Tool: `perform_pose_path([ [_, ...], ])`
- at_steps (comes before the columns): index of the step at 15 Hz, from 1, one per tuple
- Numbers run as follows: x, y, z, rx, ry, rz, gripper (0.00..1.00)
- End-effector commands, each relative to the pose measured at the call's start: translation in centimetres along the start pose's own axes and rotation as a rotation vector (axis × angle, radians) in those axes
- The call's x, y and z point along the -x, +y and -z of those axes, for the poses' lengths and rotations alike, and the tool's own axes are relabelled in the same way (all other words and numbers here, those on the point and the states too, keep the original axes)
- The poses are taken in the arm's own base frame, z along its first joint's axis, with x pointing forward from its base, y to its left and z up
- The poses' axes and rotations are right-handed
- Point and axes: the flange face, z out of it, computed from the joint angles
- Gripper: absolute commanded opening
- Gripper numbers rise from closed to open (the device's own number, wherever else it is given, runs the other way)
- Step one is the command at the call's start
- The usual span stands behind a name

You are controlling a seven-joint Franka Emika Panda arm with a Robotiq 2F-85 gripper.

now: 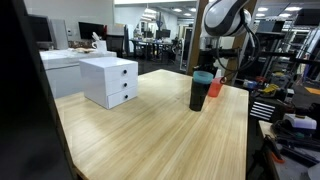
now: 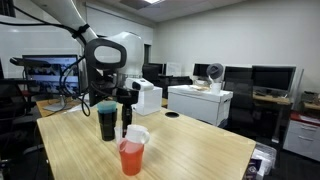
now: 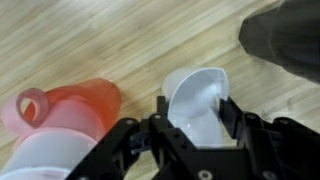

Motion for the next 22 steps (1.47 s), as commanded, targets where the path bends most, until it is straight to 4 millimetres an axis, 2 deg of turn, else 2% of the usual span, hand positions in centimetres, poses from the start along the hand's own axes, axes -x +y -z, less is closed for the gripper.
perform_pose_path([
  [1,0.3,-0.7,1.8,-0.001,0.002,-0.009,0.26],
  [2,0.3,-0.8,2.4,0.001,0.012,-0.004,0.24],
  [3,0.2,-0.9,2.8,0.010,0.025,0.007,0.28],
  [4,0.2,-1.0,3.1,0.009,0.031,0.019,0.69],
  [5,0.3,-0.9,3.3,0.006,0.031,0.025,0.66],
  [6,0.3,-0.9,3.6,0.005,0.034,0.025,0.68],
  [11,0.7,-0.6,3.7,0.034,0.021,0.052,0.98],
  [17,1.3,-0.6,3.8,0.062,0.005,0.080,1.00],
  [22,1.7,0.1,5.2,0.071,0.019,0.058,1.00],
])
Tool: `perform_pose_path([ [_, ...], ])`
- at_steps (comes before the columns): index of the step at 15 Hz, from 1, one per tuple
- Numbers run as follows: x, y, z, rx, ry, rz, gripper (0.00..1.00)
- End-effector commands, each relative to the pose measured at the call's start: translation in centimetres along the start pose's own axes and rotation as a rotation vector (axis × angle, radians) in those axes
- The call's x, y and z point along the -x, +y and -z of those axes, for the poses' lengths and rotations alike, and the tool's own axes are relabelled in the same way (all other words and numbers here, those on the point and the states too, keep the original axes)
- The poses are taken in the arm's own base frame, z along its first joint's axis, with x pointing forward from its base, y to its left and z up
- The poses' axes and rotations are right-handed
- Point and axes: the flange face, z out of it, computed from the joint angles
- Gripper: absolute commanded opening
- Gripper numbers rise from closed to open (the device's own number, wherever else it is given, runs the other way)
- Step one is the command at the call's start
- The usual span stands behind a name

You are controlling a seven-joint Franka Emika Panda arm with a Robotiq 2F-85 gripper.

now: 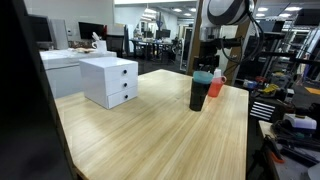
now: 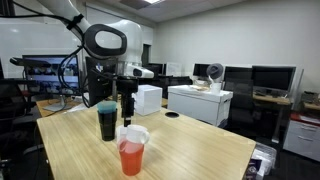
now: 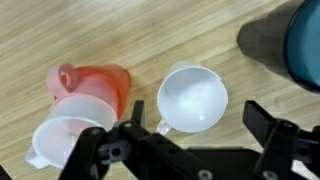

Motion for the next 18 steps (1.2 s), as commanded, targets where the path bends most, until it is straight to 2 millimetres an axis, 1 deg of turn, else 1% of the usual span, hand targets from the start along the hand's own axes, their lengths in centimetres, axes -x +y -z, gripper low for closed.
perform_pose_path([
  [1,1.4,0.9,1.5,0.021,0.007,-0.027,1.00],
  [4,2.0,2.1,0.7,0.044,-0.021,-0.060,1.00],
  [7,2.9,2.8,-0.7,0.041,-0.054,-0.081,1.00],
  [9,3.2,2.9,-1.6,0.037,-0.065,-0.088,1.00],
  [11,3.4,2.6,-2.3,0.029,-0.064,-0.108,1.00],
  [13,2.9,2.5,-2.3,0.034,-0.042,-0.135,1.00],
  [18,2.2,3.0,-2.4,0.028,-0.011,-0.225,1.00],
])
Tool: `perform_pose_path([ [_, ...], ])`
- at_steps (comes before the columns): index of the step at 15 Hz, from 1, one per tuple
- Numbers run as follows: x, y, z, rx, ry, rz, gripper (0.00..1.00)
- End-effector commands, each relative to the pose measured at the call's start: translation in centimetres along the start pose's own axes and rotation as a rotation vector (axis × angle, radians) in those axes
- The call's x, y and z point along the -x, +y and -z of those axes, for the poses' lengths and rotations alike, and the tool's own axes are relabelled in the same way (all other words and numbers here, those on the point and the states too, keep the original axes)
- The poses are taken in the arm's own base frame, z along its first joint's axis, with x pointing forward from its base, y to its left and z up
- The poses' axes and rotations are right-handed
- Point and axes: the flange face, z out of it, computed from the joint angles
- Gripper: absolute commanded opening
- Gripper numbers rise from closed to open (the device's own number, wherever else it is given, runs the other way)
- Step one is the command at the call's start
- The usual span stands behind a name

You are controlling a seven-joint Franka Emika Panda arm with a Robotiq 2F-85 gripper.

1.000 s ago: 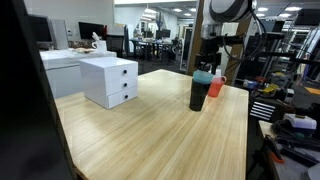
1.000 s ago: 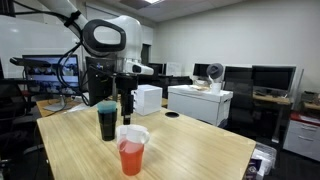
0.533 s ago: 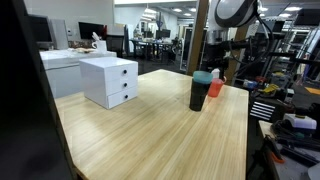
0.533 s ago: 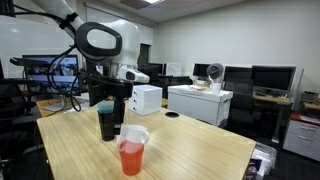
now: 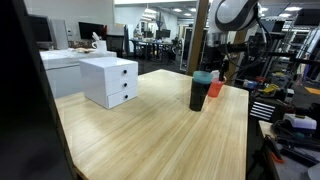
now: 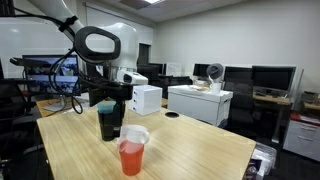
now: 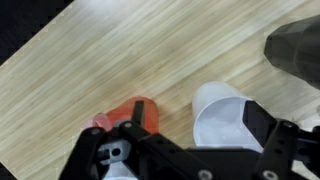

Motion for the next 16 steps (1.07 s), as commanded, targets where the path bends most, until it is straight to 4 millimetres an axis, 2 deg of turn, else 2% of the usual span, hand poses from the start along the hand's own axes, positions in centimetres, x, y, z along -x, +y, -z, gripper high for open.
perform_pose_path([
  [1,-0.1,0.5,-0.3,-0.004,0.023,-0.071,1.00],
  [6,-0.5,0.5,-1.3,0.007,0.015,-0.106,1.00],
  [12,-0.8,0.2,-3.5,0.020,-0.014,-0.120,1.00],
  [13,-0.8,0.1,-3.7,0.021,-0.019,-0.119,0.75],
  [14,-0.9,0.0,-3.9,0.021,-0.022,-0.118,0.73],
  [16,-0.9,-0.1,-4.0,0.022,-0.021,-0.114,0.59],
])
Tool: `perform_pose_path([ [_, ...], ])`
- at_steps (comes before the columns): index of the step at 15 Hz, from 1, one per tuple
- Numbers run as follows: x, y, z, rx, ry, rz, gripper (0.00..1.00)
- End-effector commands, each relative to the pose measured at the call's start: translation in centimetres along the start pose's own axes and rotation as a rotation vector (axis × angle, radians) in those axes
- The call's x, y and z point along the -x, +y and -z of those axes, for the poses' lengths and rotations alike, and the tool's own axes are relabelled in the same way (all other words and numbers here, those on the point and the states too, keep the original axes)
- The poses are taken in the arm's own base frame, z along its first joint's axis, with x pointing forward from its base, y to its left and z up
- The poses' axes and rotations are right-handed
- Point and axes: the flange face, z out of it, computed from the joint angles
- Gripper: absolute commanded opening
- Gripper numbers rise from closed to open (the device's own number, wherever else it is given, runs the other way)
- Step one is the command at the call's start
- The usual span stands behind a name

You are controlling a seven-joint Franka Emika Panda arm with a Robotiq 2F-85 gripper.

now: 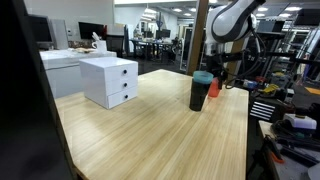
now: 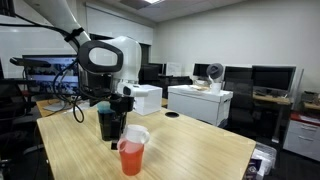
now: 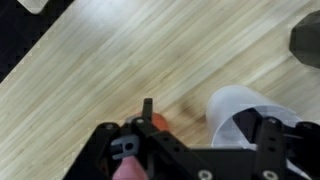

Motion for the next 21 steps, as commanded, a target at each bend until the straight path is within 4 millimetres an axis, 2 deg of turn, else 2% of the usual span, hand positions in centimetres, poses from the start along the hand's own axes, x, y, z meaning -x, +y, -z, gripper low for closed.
perform_pose_path([
  [1,-0.3,-0.2,-0.2,-0.008,0.010,-0.022,0.53],
  [7,-0.2,-0.1,0.5,-0.017,0.017,-0.013,0.07],
  [8,-0.2,-0.1,0.6,-0.017,0.020,-0.010,0.04],
  [11,0.2,0.1,1.8,-0.029,0.030,-0.009,0.00],
  [16,0.8,0.1,4.4,-0.052,0.051,0.006,0.03],
  [21,2.0,-0.8,6.7,-0.044,0.032,0.060,0.03],
])
